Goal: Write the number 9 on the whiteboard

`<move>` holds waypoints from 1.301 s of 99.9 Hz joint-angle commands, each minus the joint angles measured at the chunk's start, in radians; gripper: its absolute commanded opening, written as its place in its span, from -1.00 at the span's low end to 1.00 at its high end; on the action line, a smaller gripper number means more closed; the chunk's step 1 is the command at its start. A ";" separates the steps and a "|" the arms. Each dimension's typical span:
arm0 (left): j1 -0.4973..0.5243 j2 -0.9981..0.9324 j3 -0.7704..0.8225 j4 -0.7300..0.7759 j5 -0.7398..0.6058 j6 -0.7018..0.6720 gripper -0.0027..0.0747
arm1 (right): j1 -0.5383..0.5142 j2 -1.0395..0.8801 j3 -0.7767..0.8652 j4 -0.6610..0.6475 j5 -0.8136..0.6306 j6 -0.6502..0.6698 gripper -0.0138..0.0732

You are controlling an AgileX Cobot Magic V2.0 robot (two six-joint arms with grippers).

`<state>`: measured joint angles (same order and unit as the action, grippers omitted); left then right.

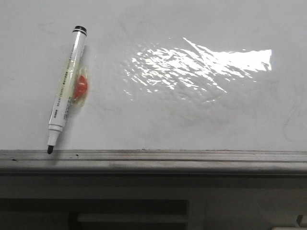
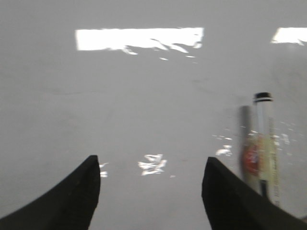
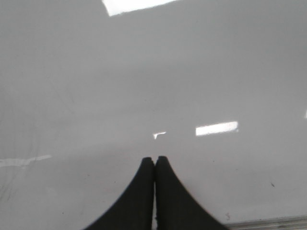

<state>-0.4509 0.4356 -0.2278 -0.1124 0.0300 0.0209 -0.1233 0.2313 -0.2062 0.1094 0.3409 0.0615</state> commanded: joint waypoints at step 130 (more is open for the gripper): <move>-0.442 0.758 -0.033 -0.082 -0.642 -0.043 -0.87 | 0.184 0.018 -0.034 0.003 -0.056 0.000 -0.83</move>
<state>-0.8879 1.1975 -0.2339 -0.1760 -0.5514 -0.0083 -0.0200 0.2313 -0.2062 0.1094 0.3465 0.0615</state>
